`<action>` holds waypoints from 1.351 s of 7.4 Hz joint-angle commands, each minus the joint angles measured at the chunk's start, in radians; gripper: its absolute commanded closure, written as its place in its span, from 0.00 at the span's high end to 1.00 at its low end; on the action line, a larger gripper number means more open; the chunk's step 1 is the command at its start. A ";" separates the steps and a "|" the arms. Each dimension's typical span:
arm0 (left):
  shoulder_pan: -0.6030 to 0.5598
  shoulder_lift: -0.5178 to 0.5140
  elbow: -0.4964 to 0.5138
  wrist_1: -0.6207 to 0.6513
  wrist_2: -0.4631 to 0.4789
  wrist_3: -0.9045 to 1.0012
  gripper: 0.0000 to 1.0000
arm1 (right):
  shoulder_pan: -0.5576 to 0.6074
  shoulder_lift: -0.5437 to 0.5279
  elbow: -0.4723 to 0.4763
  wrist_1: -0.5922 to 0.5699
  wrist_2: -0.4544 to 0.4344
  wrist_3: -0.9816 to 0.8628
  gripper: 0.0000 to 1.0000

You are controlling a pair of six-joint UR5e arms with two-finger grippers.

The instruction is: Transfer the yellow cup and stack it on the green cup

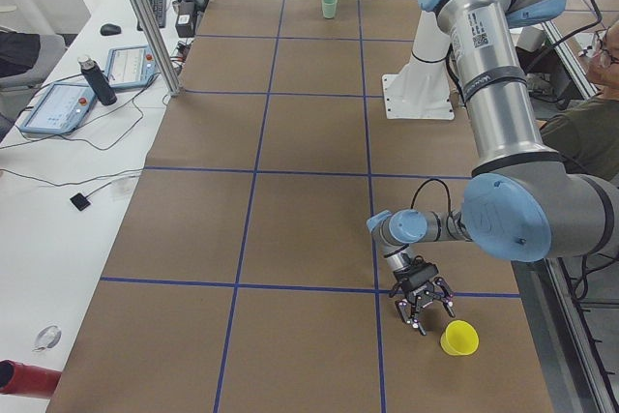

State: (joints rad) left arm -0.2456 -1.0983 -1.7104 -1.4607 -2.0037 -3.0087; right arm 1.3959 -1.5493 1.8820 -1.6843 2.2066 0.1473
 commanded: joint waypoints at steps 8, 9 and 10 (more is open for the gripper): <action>0.147 0.083 0.002 -0.168 -0.070 -0.182 0.99 | 0.000 -0.002 0.008 0.000 -0.005 0.000 0.99; 0.152 0.092 0.002 -0.174 -0.075 -0.183 0.99 | 0.000 -0.002 0.008 0.000 -0.007 0.000 0.99; 0.152 0.101 0.002 -0.188 -0.073 -0.182 0.99 | 0.000 -0.002 0.008 0.000 -0.005 0.000 0.99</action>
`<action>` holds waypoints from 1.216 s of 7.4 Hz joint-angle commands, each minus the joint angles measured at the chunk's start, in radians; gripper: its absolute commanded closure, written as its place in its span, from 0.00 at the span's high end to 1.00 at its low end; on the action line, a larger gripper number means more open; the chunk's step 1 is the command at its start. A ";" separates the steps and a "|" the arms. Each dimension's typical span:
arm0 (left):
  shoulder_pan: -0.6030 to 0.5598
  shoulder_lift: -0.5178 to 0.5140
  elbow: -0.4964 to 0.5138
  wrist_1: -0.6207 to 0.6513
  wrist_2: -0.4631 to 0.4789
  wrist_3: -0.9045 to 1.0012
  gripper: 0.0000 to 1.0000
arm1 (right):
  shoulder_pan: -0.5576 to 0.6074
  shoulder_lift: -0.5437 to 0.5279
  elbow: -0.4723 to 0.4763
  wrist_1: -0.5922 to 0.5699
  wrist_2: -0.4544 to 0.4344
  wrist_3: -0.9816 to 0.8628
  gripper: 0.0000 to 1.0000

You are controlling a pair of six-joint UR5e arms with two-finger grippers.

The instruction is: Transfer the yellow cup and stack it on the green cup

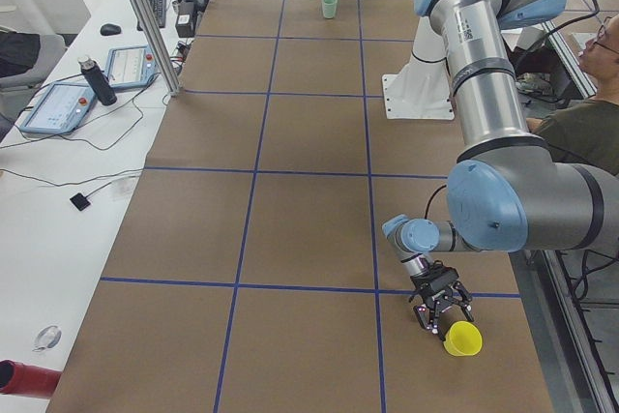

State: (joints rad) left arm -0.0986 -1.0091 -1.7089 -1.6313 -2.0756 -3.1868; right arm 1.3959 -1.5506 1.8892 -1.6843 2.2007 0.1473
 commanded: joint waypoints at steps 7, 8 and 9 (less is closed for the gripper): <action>0.013 0.043 0.014 -0.051 0.005 -0.001 0.99 | 0.000 -0.005 0.016 0.000 -0.001 0.002 0.99; 0.014 0.043 0.024 -0.067 0.005 -0.004 0.99 | 0.000 -0.005 0.016 0.000 -0.001 0.002 0.99; 0.016 0.043 0.029 -0.068 0.006 -0.004 0.98 | 0.000 -0.005 0.019 0.000 -0.001 0.002 0.99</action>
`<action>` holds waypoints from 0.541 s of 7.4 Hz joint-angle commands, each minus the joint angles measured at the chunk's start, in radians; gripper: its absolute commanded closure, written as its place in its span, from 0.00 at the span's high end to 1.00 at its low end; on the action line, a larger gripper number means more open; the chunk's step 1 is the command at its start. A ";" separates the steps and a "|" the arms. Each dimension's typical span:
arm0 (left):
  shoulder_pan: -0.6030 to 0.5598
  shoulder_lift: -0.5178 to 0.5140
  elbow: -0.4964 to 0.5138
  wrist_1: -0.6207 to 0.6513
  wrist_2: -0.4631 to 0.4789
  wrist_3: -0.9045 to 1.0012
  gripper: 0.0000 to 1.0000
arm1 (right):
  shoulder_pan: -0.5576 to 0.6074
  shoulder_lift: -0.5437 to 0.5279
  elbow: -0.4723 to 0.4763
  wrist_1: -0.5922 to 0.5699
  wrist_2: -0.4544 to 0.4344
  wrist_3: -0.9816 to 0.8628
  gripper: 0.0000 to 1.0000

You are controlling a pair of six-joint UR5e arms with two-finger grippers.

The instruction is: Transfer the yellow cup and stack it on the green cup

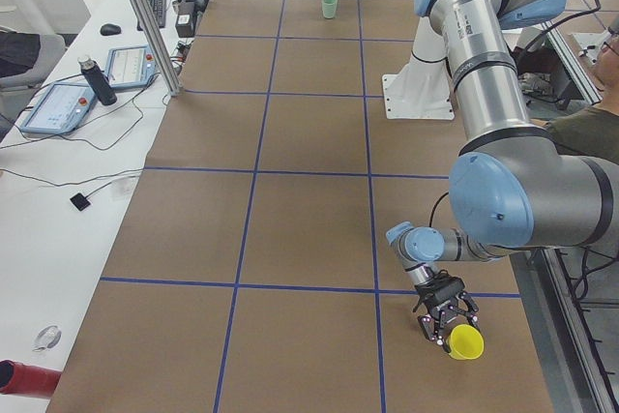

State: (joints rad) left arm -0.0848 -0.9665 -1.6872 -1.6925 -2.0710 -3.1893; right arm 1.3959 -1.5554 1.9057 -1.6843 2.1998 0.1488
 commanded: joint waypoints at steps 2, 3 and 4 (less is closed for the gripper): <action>0.002 0.000 0.009 -0.007 0.003 -0.003 0.67 | 0.000 0.000 0.007 0.000 0.000 0.000 0.99; 0.002 0.000 0.014 -0.015 0.003 -0.003 0.57 | 0.000 0.000 0.007 0.000 0.000 0.000 0.99; 0.002 0.002 0.014 -0.019 0.003 -0.004 0.45 | 0.000 0.001 0.007 0.000 0.000 0.000 0.99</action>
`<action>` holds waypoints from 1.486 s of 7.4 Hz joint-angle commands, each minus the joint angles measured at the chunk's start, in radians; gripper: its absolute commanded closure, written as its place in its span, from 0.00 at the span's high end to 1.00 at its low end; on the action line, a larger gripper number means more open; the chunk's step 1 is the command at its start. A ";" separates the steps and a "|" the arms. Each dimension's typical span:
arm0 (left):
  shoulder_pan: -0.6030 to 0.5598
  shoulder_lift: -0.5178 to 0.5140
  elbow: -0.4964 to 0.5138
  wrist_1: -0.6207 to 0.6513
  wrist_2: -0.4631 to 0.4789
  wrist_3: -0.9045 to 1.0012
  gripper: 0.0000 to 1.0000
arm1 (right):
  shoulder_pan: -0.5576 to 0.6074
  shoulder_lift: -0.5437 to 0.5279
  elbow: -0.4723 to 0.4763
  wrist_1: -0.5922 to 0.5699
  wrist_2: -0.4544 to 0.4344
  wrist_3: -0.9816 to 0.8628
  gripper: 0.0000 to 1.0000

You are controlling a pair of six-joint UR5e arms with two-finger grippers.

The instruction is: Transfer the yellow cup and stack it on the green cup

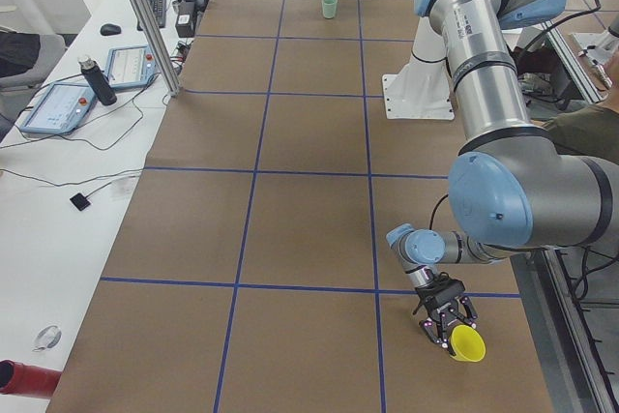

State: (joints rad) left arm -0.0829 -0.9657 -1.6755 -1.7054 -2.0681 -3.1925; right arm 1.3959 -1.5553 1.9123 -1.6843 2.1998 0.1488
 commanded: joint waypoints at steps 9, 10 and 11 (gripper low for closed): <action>0.036 0.280 -0.090 -0.143 0.189 0.250 0.26 | 0.000 -0.006 -0.001 -0.005 0.011 0.008 0.99; 0.007 0.280 -0.093 -0.143 0.224 0.323 0.26 | 0.000 -0.008 -0.001 -0.008 0.014 0.011 0.99; -0.009 0.278 -0.093 -0.143 0.235 0.388 0.26 | 0.000 -0.009 -0.002 -0.012 0.017 0.011 0.99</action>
State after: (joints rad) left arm -0.0654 -0.6874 -1.7687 -1.8484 -1.8631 -2.8960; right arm 1.3959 -1.5628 1.9113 -1.6916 2.2127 0.1581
